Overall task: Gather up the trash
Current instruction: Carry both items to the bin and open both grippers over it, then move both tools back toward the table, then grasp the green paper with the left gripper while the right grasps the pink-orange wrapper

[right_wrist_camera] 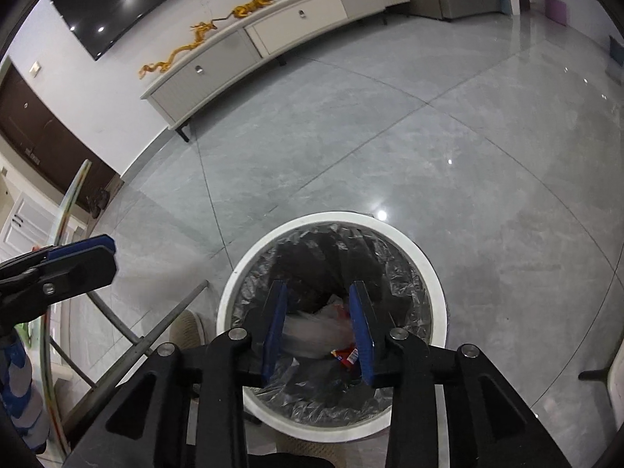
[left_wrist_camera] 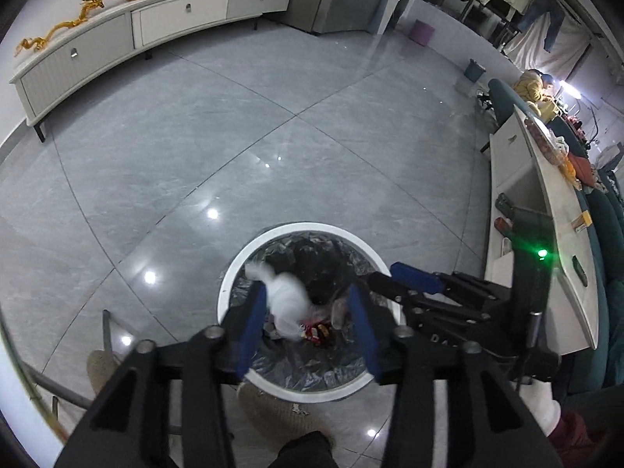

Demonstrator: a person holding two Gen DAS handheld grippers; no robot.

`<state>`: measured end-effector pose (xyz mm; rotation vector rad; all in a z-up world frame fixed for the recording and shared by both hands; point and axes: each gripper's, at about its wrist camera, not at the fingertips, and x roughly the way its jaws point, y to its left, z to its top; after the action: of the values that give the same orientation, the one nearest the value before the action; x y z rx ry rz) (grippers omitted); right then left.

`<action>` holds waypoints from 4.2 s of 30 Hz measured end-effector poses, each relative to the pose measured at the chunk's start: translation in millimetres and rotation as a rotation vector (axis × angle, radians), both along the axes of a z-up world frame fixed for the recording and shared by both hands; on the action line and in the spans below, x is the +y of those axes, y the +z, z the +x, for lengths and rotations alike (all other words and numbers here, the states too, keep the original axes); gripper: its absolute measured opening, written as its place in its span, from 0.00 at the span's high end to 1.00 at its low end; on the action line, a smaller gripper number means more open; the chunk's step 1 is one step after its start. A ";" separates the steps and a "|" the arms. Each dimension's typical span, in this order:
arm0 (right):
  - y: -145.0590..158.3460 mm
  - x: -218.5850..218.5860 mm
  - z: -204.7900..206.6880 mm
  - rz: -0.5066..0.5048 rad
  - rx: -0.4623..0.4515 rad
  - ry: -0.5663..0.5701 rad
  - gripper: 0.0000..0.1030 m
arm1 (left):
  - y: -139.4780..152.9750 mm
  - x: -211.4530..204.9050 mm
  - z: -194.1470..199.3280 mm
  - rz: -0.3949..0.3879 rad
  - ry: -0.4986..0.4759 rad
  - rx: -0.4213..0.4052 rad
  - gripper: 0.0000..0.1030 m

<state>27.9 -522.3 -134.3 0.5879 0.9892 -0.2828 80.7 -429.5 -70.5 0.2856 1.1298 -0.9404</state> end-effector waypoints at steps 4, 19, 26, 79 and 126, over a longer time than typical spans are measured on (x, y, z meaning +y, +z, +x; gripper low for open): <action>-6.2 -6.5 0.8 0.005 0.008 -0.020 0.58 | -2.6 -2.9 2.2 -0.016 -0.007 0.028 0.55; 11.9 -1.7 -2.9 0.001 -0.033 -0.071 0.56 | 25.6 14.3 6.0 -0.098 0.080 -0.022 0.43; 71.5 25.3 -33.0 -0.094 -0.092 -0.075 0.54 | 61.5 31.6 -13.7 -0.143 0.080 -0.102 0.43; 211.2 345.4 86.1 -0.161 -0.362 0.600 0.41 | 97.9 541.6 -44.1 -0.060 0.840 -0.440 0.30; 110.2 416.2 211.8 -0.099 -0.208 0.840 0.59 | 52.8 485.8 -10.8 -0.040 0.665 -0.366 0.76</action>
<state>239.7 -106.1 -24.1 0.0741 0.9328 0.4650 69.9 56.3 -17.6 0.0328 0.7824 -0.3004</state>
